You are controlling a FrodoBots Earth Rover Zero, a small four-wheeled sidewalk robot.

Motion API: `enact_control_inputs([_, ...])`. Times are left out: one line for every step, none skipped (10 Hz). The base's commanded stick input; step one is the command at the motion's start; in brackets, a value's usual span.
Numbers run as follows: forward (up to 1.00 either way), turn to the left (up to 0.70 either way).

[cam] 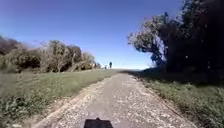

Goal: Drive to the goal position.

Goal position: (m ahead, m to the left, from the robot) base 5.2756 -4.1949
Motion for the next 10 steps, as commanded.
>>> enact_control_inputs([0.5, 0.0])
enact_control_inputs([0.5, 0.0])
enact_control_inputs([0.5, 0.0])
enact_control_inputs([0.5, 0.0])
enact_control_inputs([0.5, 0.0])
enact_control_inputs([0.5, 0.0])
enact_control_inputs([0.5, 0.0])
enact_control_inputs([0.5, 0.0])
enact_control_inputs([0.5, 0.0])
enact_control_inputs([0.5, 0.0])
